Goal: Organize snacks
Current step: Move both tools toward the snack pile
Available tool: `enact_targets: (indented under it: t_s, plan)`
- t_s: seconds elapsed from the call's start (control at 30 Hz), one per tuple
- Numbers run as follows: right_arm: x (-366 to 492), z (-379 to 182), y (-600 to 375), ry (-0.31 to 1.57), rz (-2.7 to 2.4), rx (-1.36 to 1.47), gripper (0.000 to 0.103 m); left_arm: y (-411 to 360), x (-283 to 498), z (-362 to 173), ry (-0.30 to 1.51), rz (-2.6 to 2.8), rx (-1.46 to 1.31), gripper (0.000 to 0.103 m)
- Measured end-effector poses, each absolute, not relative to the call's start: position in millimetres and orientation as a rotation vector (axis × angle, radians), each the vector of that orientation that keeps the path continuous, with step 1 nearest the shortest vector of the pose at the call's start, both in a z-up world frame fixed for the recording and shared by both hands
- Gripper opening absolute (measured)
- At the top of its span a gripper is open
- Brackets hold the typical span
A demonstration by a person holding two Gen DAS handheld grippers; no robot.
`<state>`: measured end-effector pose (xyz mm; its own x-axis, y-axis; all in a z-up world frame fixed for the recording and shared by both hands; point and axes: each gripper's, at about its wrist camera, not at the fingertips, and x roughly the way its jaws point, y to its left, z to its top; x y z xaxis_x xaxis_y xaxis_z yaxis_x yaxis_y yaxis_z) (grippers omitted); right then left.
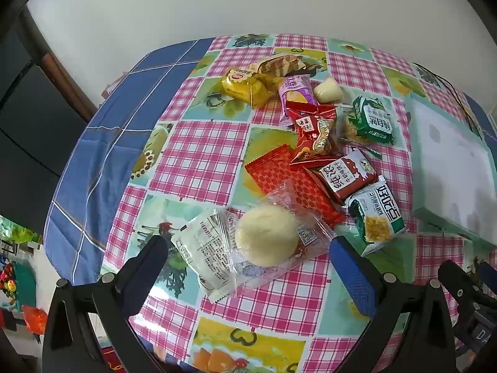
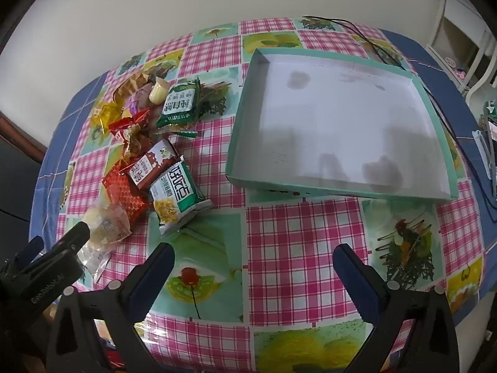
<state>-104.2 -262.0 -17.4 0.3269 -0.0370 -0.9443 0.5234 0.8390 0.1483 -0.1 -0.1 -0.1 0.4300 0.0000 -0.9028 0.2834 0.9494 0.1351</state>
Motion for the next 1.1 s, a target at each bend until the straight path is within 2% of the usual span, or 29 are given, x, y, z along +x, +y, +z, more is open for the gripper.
enact_targets:
  t_s: [1.1]
  plan:
    - [-103.2,-23.7,-266.0,1.192,-0.379,0.468,0.103,0.5,-2.6,-3.1,1.114,-0.179,0.294,0.103]
